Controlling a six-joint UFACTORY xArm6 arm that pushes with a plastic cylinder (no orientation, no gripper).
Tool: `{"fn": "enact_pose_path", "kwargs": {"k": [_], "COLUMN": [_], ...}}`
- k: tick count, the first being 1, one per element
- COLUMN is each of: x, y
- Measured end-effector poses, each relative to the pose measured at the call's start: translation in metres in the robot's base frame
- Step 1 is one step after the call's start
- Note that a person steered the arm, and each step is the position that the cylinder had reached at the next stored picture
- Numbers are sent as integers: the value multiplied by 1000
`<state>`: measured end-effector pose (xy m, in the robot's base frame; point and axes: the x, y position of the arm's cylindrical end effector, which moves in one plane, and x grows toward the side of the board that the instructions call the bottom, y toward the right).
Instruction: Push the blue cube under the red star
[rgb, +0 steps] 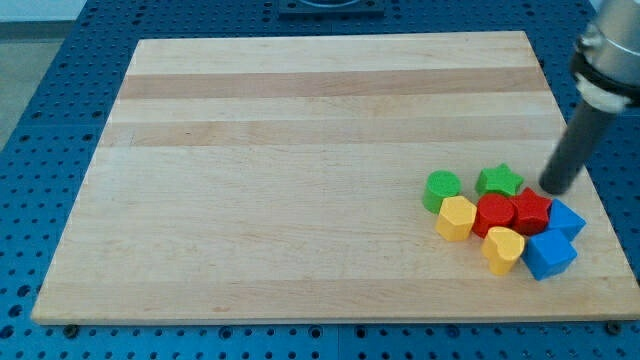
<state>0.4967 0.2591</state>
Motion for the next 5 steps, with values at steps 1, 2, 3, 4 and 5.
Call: {"fn": "enact_pose_path", "kwargs": {"k": [1, 2, 3, 4, 5], "x": [33, 72, 116, 120, 109], "y": [28, 37, 17, -2, -19]}}
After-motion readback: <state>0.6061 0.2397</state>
